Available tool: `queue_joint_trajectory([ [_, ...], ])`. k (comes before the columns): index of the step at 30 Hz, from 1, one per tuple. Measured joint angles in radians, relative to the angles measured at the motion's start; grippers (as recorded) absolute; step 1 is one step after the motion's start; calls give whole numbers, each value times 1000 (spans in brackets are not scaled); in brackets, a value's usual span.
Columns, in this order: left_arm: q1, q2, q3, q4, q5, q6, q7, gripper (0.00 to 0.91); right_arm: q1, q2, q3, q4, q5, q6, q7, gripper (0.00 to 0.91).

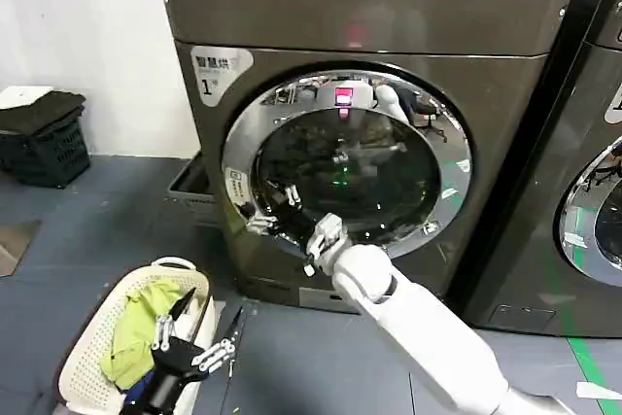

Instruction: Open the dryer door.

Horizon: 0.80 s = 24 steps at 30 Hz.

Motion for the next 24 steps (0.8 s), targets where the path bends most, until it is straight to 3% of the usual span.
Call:
queue_joint_trajectory([
  [12, 1, 0, -3, -2, -2, -1, 0, 907, 35, 25, -9, -91, 1, 30, -78, 907],
  [24, -3, 1, -9, -1, -5, -1, 0, 907, 48, -17, -12, -121, 51, 87, -295, 907],
])
